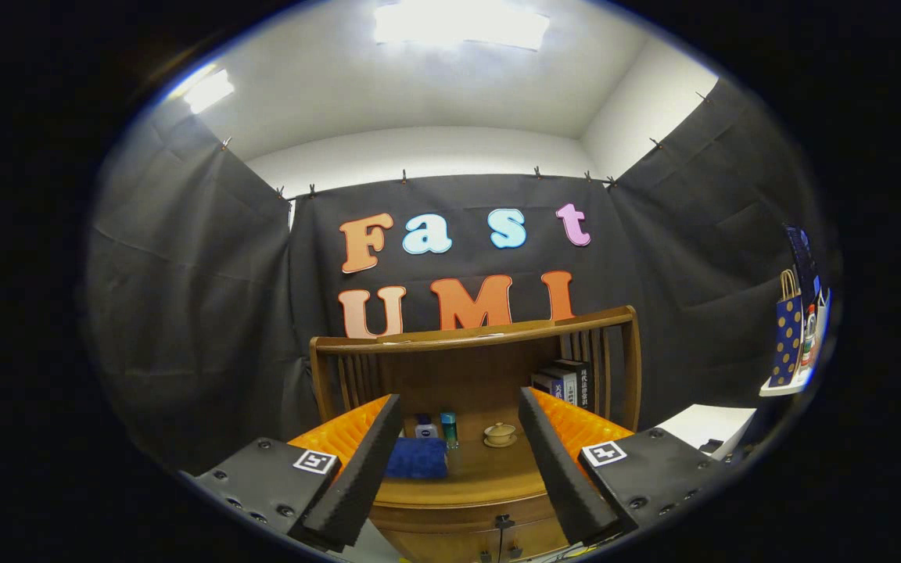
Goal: Pull open the drawer, take out the items inside it, and place them on the countertop above the cabinet.
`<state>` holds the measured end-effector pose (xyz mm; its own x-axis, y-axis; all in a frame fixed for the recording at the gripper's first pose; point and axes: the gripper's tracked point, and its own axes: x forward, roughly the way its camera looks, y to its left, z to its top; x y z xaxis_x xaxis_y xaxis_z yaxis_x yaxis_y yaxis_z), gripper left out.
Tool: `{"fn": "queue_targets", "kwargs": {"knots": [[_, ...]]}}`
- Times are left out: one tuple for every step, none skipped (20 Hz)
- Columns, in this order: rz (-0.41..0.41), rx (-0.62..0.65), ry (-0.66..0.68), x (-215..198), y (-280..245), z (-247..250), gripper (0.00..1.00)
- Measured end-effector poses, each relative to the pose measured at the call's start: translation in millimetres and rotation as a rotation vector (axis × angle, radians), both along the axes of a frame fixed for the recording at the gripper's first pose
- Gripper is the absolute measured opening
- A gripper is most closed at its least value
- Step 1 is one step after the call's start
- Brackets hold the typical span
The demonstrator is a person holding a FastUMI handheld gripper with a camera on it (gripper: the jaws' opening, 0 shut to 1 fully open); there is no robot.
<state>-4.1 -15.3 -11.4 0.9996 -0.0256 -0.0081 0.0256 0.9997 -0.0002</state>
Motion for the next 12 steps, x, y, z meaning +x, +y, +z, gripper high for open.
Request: {"fn": "queue_targets", "kwargs": {"knots": [[-0.001, -0.002, 0.000, -0.3, -1.0, -2.3, 0.98], [-0.002, -0.005, -0.002, -0.3, -2.8, -4.3, 0.98], [0.002, -0.008, -0.007, -0.4, -2.2, -5.7, 0.98], [0.010, -0.007, -0.013, -0.1, -1.3, -8.6, 0.98], [0.014, -0.005, -0.014, 0.7, -1.4, -14.1, 0.98], [0.014, 0.000, -0.006, 2.7, -3.7, -24.4, 0.98], [0.012, 0.006, 0.008, 5.0, -6.6, -35.4, 0.98], [0.010, 0.011, 0.024, 7.7, -9.2, -49.0, 0.98], [0.009, 0.013, 0.042, 9.1, -11.1, -61.6, 0.98], [0.010, 0.011, 0.057, 10.5, -13.9, -77.5, 0.98], [0.009, 0.004, 0.071, 10.5, -16.0, -92.6, 0.98], [0.013, -0.009, 0.080, 11.9, -18.4, -109.1, 0.98]]}}
